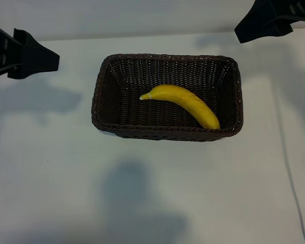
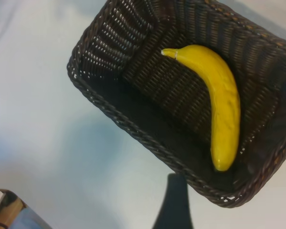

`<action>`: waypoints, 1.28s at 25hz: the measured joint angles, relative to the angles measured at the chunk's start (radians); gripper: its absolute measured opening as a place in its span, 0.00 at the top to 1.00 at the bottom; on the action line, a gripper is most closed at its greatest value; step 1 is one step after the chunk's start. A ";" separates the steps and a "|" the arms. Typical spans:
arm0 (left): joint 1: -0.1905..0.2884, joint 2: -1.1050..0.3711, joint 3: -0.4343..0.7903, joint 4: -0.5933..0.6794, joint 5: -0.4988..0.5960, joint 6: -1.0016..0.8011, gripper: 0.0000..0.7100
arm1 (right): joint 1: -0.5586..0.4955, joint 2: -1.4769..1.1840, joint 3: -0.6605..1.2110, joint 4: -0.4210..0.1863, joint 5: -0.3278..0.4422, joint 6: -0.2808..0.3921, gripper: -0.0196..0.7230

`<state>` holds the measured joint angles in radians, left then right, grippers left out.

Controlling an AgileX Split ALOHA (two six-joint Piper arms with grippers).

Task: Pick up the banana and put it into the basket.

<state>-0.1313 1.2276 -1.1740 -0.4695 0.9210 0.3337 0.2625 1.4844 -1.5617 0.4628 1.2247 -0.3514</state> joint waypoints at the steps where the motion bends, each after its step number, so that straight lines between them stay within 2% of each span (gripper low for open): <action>1: 0.000 0.000 0.000 -0.003 0.007 0.001 0.14 | 0.000 0.000 0.000 0.002 0.000 0.000 0.15; 32: 0.000 0.014 0.000 -0.035 -0.005 0.027 0.14 | 0.000 0.014 0.000 0.009 0.000 0.004 0.16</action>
